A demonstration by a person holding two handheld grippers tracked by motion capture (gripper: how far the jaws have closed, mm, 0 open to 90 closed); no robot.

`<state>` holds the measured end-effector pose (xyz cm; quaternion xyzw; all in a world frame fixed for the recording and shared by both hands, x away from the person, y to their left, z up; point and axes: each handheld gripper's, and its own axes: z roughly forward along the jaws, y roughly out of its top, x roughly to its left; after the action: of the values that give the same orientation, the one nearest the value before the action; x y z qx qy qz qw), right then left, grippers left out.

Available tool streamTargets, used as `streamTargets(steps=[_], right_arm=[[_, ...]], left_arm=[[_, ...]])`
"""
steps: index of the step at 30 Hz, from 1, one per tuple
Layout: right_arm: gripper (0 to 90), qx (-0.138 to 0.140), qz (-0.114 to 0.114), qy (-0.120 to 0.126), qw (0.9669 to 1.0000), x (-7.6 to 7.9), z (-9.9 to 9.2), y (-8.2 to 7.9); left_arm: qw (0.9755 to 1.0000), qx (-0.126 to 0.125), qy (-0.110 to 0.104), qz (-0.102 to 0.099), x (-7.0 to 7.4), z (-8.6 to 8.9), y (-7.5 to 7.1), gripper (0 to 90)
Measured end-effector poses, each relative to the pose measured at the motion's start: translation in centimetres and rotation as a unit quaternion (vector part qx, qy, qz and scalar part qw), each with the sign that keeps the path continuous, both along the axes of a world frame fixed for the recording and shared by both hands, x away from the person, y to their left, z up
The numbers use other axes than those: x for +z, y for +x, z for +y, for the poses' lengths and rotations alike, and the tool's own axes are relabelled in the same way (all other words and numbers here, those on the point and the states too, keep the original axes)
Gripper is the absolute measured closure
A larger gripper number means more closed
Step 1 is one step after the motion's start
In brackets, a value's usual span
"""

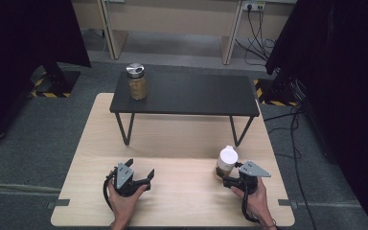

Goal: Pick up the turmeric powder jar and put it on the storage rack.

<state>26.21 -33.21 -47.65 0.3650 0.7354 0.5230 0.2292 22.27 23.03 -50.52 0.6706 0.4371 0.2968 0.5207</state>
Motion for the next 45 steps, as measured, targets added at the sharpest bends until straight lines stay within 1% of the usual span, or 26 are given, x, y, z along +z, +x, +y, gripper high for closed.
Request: streamTargets(steps=[1, 2, 3, 6, 8, 9, 10, 11, 12, 19, 25, 26, 29, 30, 32, 35, 40, 45], right_arm=[[30.7, 0.0, 0.0, 0.0, 1.0, 0.0, 0.0, 0.0], [30.7, 0.0, -0.001, 0.002, 1.0, 0.5, 0.0, 0.0], [30.7, 0.0, -0.004, 0.007, 1.0, 1.1, 0.1, -0.1], [30.7, 0.001, -0.006, 0.026, 0.9997, 2.0, -0.1, 0.0], [30.7, 0.003, -0.009, 0.03, 0.9995, 2.8, -0.1, 0.0], [30.7, 0.004, -0.014, 0.027, 0.9995, 3.2, -0.1, 0.0], [30.7, 0.004, -0.014, 0.027, 0.9995, 3.2, -0.1, 0.0], [30.7, 0.008, -0.019, 0.027, 0.9994, 4.0, 0.0, 0.1], [30.7, 0.008, -0.019, 0.027, 0.9994, 4.0, 0.0, 0.1], [30.7, 0.016, -0.038, 0.029, 0.9987, 6.9, 0.2, 0.5], [30.7, 0.023, -0.047, 0.028, 0.9982, 9.1, 0.5, 1.0], [30.7, 0.023, -0.047, 0.028, 0.9982, 9.1, 0.5, 1.0], [30.7, 0.029, -0.05, 0.028, 0.9979, 10.2, 0.7, 1.4], [30.7, 0.029, -0.05, 0.028, 0.9979, 10.2, 0.7, 1.4], [30.7, 0.03, -0.051, 0.03, 0.9978, 10.9, 0.9, 1.6], [30.7, 0.032, -0.053, 0.029, 0.9977, 11.3, 0.9, 1.8], [30.8, 0.034, -0.056, 0.029, 0.9974, 12.5, 1.0, 2.4], [30.8, 0.033, -0.065, 0.024, 0.9971, 14.1, 1.2, 3.0]], left_arm=[[1.0, 0.0, 0.0, 0.0, 0.0, 0.0, 0.0, 5.9], [1.0, 0.0, 0.0, 0.0, 0.0, 0.0, 0.0, 5.9], [1.0, 0.0, -0.001, 0.0, 0.0, 0.0, 0.0, 5.9], [1.0, 0.0, -0.003, -0.001, -0.1, 0.1, 0.0, 5.9], [1.0, 0.001, -0.003, -0.001, -0.1, 0.0, -0.1, 5.9], [1.0, 0.001, -0.002, -0.002, -0.1, 0.0, -0.1, 5.9], [1.0, 0.001, -0.002, -0.002, -0.1, 0.0, -0.1, 5.9], [1.0, 0.001, -0.002, -0.002, -0.1, 0.0, -0.1, 5.9], [1.0, 0.001, -0.002, -0.002, -0.1, 0.0, -0.1, 5.9], [1.0, 0.0, -0.002, -0.003, -0.1, 0.1, -0.1, 5.9], [1.0, 0.001, -0.001, -0.005, -0.1, 0.0, -0.1, 5.9], [1.0, 0.001, -0.001, -0.005, -0.1, 0.0, -0.1, 5.9], [1.0, 0.001, -0.001, -0.007, -0.2, 0.0, -0.2, 5.9], [1.0, 0.001, -0.001, -0.007, -0.2, 0.0, -0.2, 5.9], [1.0, 0.001, 0.0, -0.008, -0.2, 0.0, -0.2, 5.9], [1.0, 0.002, 0.001, -0.009, -0.2, -0.1, -0.3, 5.9], [0.9999, 0.002, 0.0, -0.01, -0.2, -0.1, -0.3, 5.9], [1.0, 0.002, 0.001, -0.008, -0.2, -0.1, -0.3, 5.9]])
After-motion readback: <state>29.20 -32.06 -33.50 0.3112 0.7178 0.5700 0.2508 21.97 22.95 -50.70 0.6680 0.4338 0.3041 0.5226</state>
